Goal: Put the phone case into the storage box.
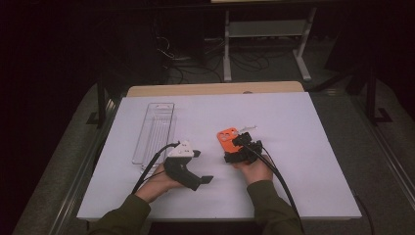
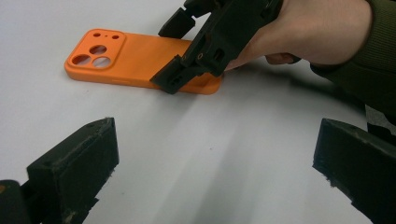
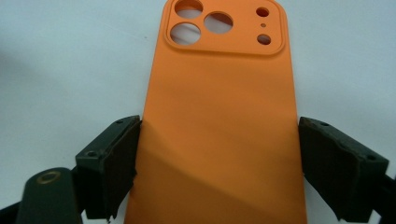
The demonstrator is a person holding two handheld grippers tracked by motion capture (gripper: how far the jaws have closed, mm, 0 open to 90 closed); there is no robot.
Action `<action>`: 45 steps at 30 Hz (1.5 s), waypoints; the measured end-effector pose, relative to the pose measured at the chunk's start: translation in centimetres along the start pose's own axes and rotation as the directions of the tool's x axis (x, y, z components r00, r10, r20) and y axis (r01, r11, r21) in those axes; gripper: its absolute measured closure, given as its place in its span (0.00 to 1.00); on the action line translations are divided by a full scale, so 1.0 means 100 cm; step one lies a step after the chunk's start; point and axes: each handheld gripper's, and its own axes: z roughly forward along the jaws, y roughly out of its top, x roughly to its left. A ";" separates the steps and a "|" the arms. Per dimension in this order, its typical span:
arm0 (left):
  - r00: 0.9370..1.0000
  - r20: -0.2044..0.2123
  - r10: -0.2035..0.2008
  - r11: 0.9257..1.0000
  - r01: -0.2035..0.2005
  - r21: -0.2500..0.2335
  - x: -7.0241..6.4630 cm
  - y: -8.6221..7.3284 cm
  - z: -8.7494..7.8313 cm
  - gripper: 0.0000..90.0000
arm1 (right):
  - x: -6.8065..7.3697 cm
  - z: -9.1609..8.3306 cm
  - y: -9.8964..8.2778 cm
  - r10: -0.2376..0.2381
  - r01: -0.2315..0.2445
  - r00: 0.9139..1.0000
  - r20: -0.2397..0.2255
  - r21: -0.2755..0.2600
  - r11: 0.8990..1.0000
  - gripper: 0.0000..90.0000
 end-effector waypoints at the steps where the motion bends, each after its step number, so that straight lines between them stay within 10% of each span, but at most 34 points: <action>1: 1.000 0.000 -0.001 1.000 0.001 0.000 0.000 0.000 0.000 0.00 | -0.001 0.000 0.000 0.001 -0.001 1.000 -0.007 0.003 1.000 0.17; 14: 1.000 0.000 -0.004 1.000 0.004 0.001 0.000 0.000 0.000 0.00 | -0.014 -0.010 0.004 0.050 -0.048 0.996 -0.073 0.023 0.999 0.17; 31: 1.000 -0.028 -0.007 1.000 0.007 0.004 0.004 0.001 0.002 0.00 | -0.041 -0.037 0.010 -0.039 0.042 0.990 -0.138 0.016 0.999 0.17; 45: 1.000 0.001 0.001 1.000 -0.001 0.027 0.006 0.002 0.007 0.00 | -0.057 -0.055 0.015 -0.146 0.149 0.962 -0.232 -0.006 0.989 0.17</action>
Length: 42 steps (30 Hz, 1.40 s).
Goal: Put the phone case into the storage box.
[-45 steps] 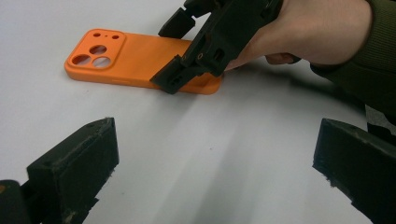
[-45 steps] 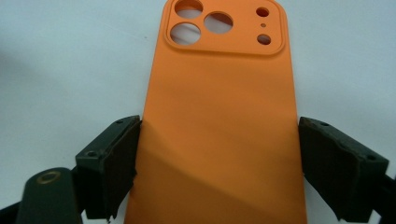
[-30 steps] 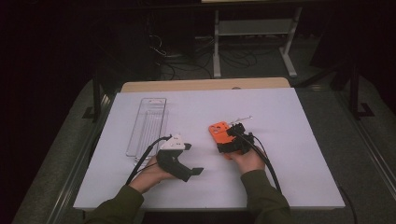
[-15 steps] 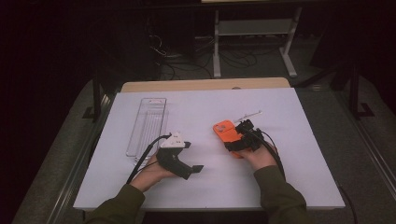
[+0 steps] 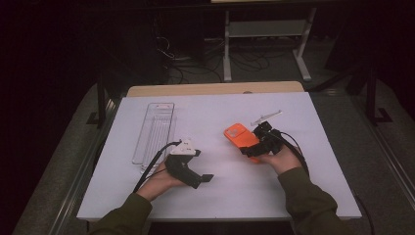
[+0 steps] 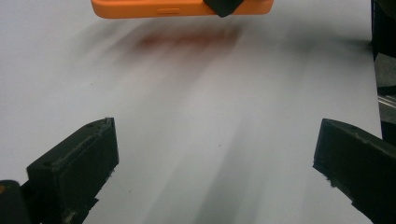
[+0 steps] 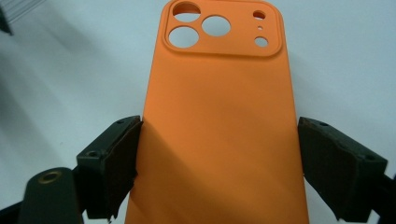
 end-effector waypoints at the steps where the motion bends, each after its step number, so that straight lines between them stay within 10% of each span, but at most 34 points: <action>1: 1.000 0.001 0.003 1.000 -0.003 0.007 0.000 0.000 0.000 0.00 | -0.001 -0.001 0.000 -0.013 0.013 1.000 -0.001 -0.005 1.000 0.17; 15: 1.000 0.003 0.026 0.999 -0.026 0.043 0.001 0.011 -0.002 0.00 | -0.012 -0.025 -0.007 -0.103 0.098 0.990 -0.092 -0.053 0.994 0.17; 42: 0.990 0.076 0.122 0.988 -0.128 0.081 0.009 0.044 -0.019 0.00 | -0.006 -0.033 -0.014 -0.308 0.299 0.926 -0.220 -0.074 0.951 0.17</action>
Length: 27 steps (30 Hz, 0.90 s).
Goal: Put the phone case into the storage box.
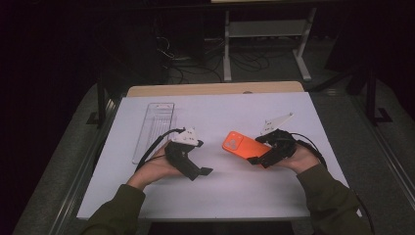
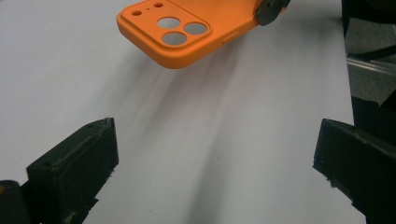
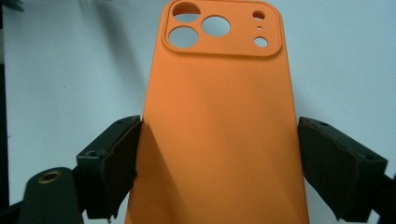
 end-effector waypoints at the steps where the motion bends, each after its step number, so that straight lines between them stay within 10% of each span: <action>1: 1.000 0.001 0.018 1.000 -0.018 0.002 0.003 0.001 -0.002 0.00 | -0.001 0.000 0.000 -0.026 0.026 1.000 0.007 0.001 1.000 0.17; 12: 0.997 0.064 0.042 0.999 -0.040 -0.030 0.013 0.015 -0.005 0.00 | 0.006 0.009 0.003 -0.094 0.096 0.994 -0.051 0.022 0.995 0.17; 27: 0.986 0.120 0.112 0.993 -0.115 0.023 0.005 0.013 0.010 0.00 | 0.022 0.029 0.014 -0.222 0.230 0.965 -0.139 0.044 0.972 0.17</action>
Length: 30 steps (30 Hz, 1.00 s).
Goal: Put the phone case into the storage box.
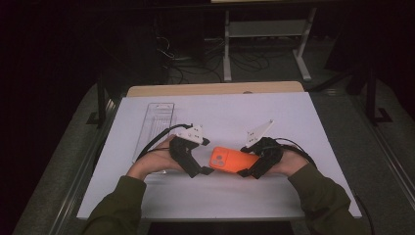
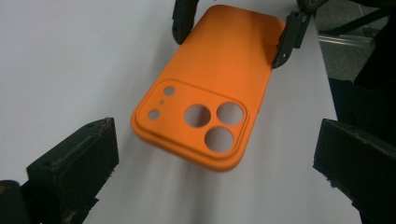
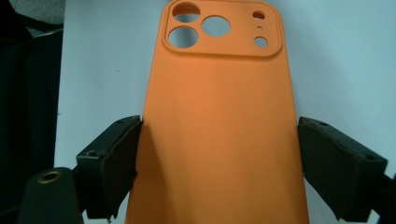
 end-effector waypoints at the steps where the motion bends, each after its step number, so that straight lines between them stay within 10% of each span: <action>1: 1.000 0.004 0.014 1.000 -0.014 0.009 -0.001 0.001 0.001 0.00 | 0.001 0.001 0.001 -0.004 0.004 1.000 -0.001 0.003 1.000 0.17; 30: 0.994 0.070 0.084 0.988 -0.093 0.127 -0.015 0.004 0.035 0.00 | 0.026 0.018 0.028 -0.094 0.096 0.994 -0.060 0.030 0.995 0.17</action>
